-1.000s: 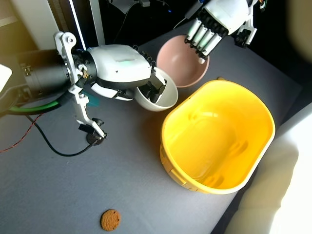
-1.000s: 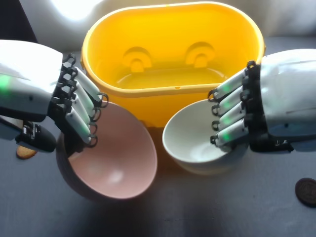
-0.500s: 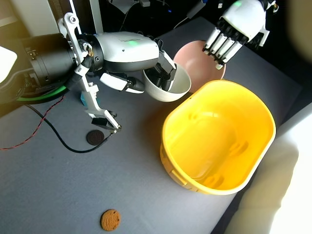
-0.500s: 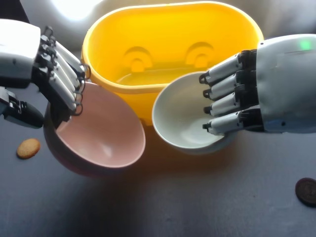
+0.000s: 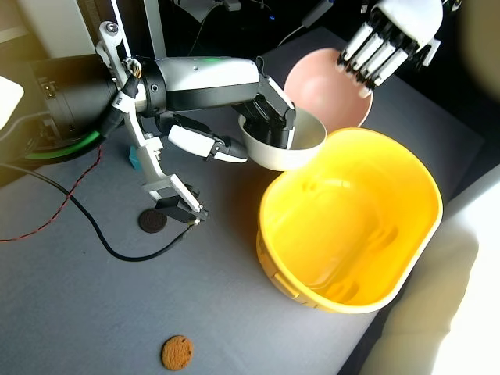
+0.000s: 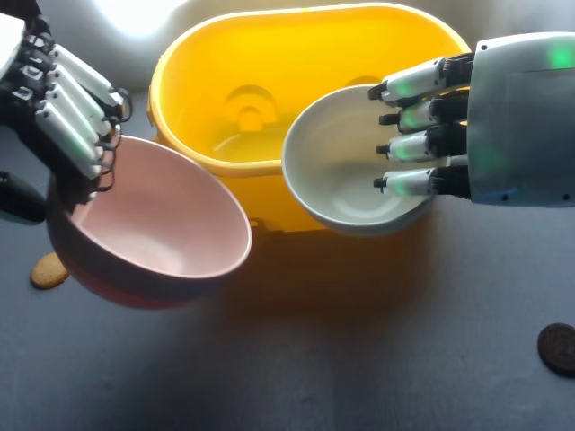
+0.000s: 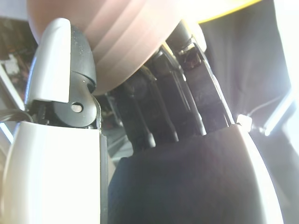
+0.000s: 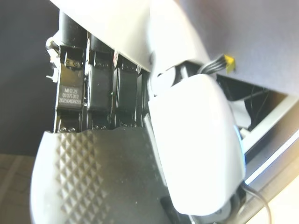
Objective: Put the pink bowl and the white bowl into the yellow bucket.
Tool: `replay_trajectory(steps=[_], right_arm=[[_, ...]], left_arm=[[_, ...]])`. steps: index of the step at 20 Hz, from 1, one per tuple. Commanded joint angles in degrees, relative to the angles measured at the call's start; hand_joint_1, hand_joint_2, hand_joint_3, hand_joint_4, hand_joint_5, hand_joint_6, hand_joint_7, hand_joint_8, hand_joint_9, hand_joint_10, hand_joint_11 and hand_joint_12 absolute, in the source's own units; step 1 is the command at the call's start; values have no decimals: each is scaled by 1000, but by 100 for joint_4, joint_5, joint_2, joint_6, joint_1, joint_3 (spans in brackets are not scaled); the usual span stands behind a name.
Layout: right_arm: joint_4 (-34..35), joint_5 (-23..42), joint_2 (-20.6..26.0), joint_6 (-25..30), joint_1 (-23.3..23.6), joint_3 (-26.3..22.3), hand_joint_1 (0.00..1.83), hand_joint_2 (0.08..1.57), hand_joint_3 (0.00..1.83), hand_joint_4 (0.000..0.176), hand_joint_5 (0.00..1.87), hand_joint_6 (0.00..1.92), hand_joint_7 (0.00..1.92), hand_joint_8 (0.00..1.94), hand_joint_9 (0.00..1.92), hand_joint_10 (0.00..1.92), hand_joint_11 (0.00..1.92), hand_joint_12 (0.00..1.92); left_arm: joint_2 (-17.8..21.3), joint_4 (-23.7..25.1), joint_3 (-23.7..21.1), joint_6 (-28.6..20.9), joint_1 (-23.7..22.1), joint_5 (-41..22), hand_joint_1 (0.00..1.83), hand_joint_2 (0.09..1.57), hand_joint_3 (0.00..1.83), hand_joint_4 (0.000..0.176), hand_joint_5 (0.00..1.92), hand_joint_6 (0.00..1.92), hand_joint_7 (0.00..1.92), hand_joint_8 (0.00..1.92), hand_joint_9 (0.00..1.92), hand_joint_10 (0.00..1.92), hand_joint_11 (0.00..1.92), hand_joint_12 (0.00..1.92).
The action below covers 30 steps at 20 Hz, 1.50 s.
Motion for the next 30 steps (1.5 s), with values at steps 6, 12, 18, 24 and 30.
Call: replay_trajectory(steps=[6,12,18,24,30], right_arm=[[1247,244,-54,-1684,32,71,1337,1126,0,0,868,1142,977,900,998,945,737,1041],[1752,296,-112,-2627,-44,152,1363,1147,1,0,796,1226,921,990,913,1217,713,1103],[1752,494,-110,-2807,-112,229,1366,1135,0,0,841,1170,941,948,923,1202,718,1090],[1980,662,-214,-2815,-397,588,1190,1175,0,15,825,1251,924,1056,1089,251,719,1032],[2512,606,-370,-2794,-458,924,1233,1153,0,0,849,1207,955,990,938,756,714,1070]], left_arm=[[99,-853,100,-12,-76,-447,1375,1112,0,0,959,848,1012,1159,881,1082,667,1063],[145,-1021,169,-96,-122,-749,1376,1105,0,0,965,911,1029,1078,891,1061,677,1042],[-168,-1295,597,-220,-176,-441,1376,1098,2,0,1005,834,1023,1067,892,1090,623,1153],[-465,-1298,864,-282,-399,-219,1384,1080,0,0,1033,821,1073,952,932,1030,689,1083],[-908,-1294,1292,-312,-685,-144,1379,1098,0,0,967,886,1043,1053,913,1046,671,1085]])
